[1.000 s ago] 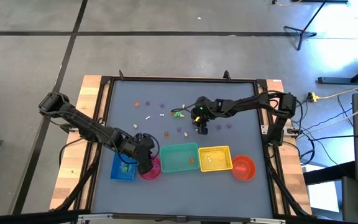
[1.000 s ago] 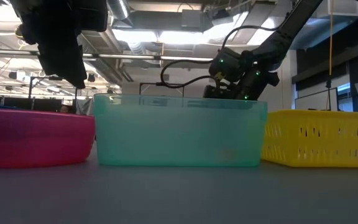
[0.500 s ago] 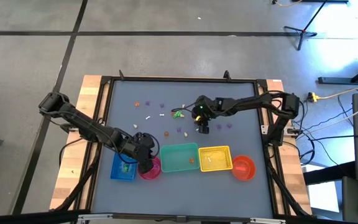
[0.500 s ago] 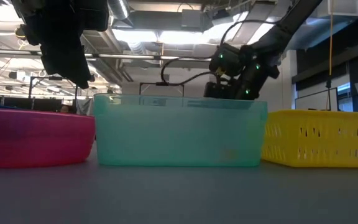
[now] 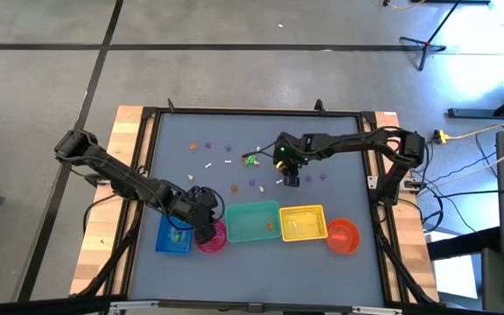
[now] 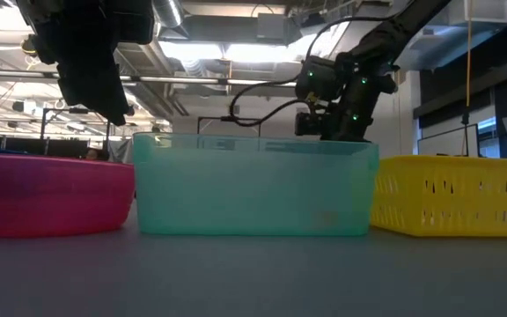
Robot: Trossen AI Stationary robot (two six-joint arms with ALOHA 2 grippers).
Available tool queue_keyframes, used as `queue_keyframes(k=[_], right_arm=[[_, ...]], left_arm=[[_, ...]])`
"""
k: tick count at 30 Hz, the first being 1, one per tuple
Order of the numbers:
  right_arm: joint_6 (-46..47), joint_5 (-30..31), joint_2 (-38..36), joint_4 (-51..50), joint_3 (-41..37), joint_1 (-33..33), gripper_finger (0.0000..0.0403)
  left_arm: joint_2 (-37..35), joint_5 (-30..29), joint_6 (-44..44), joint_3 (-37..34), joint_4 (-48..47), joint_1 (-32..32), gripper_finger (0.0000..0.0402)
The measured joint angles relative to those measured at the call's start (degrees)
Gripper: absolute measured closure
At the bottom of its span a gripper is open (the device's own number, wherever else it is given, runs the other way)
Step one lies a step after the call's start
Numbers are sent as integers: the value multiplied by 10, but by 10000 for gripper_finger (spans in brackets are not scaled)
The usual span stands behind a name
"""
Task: Sort Halloween decoration
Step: Put the orange pumpkin toy into the green bin
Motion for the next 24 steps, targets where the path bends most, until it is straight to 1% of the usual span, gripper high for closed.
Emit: queue_keyframes(k=[5, 12, 24], right_arm=[[0, 2, 0, -10, 0, 0, 256], [1, -21, 0, -8, 0, 0, 255], [16, -16, -1, -7, 0, 0, 255]], left_arm=[[0, 0, 0, 0, 0, 0, 274], [0, 0, 0, 0, 0, 0, 274], [0, 0, 0, 0, 0, 0, 274]])
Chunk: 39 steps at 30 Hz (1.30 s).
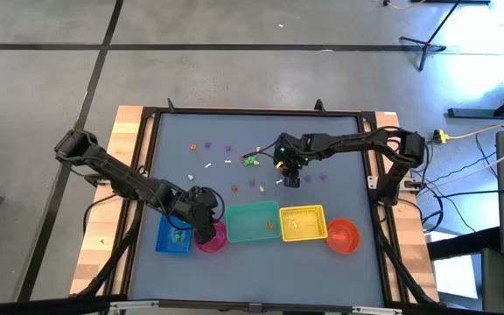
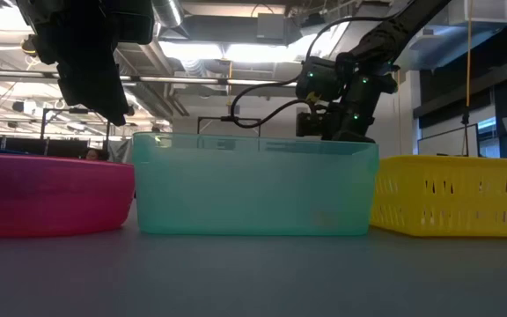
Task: Sort Halloween decoration
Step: Put the orange pumpkin toy into the green bin
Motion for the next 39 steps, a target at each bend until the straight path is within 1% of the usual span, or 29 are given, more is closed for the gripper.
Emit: queue_keyframes(k=[13, 16, 19, 22, 25, 30, 34, 39], right_arm=[[7, -5, 0, -6, 0, 0, 255], [10, 13, 0, -5, 0, 1, 255], [34, 15, 0, -5, 0, 0, 255], [31, 15, 0, -4, 0, 0, 255], [30, 11, 0, -4, 0, 0, 255], [30, -19, 0, -4, 0, 0, 255], [30, -5, 0, -2, -1, 0, 255], [29, -5, 16, 11, -1, 0, 255]], left_arm=[[0, 0, 0, 0, 0, 0, 274], [0, 0, 0, 0, 0, 0, 274], [0, 0, 0, 0, 0, 0, 274], [0, 0, 0, 0, 0, 0, 274], [0, 0, 0, 0, 0, 0, 274], [0, 0, 0, 0, 0, 0, 274], [0, 0, 0, 0, 0, 0, 274], [0, 0, 0, 0, 0, 0, 274]])
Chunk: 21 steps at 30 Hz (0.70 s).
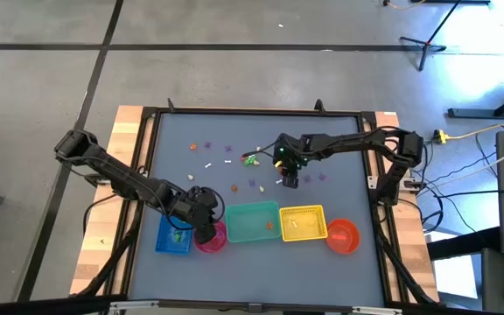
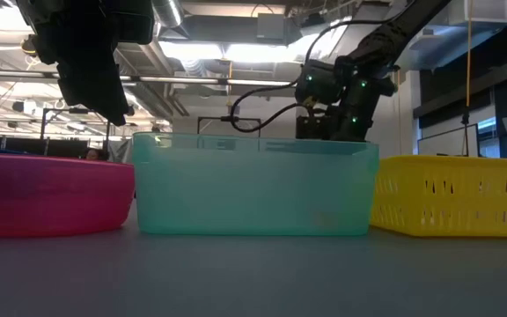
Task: Sort Halloween decoration
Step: Put the orange pumpkin toy into the green bin
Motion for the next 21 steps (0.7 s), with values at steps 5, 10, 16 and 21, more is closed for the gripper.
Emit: queue_keyframes(k=[5, 10, 16, 21], right_arm=[[0, -1, 24, 1, 1, 0, 255], [-1, -1, 29, 12, 1, 0, 255], [-9, 0, 30, 19, 0, 0, 255], [-49, -1, 30, 21, 0, 0, 255]], left_arm=[[0, 0, 0, 0, 0, 0, 274], [0, 0, 0, 0, 0, 0, 274], [0, -1, 0, 0, 0, 0, 274], [0, -2, 0, 0, 0, 0, 274]])
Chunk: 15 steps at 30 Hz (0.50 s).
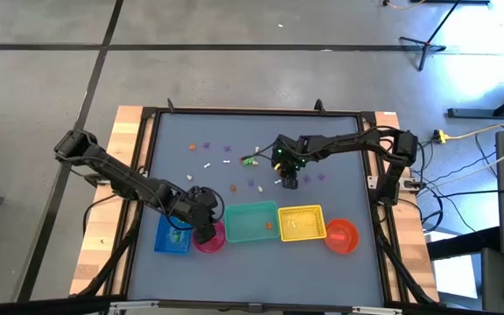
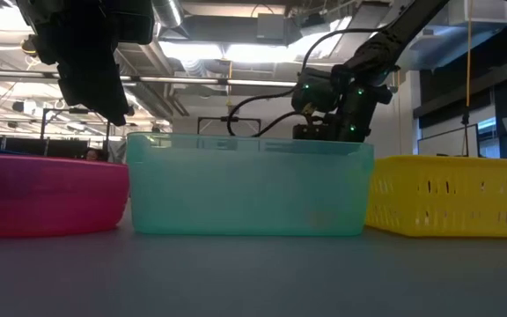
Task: Sort Halloween decoration
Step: Put the orange pumpkin toy into the green bin
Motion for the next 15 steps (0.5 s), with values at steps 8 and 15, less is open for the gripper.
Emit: queue_keyframes(k=[8, 15], right_arm=[[-51, -4, 1, 10, 0, 0, 255], [-59, -16, 2, 15, -1, 0, 255]], left_arm=[[0, 0, 0, 0, 0, 0, 274], [0, 0, 0, 0, 0, 0, 274]])
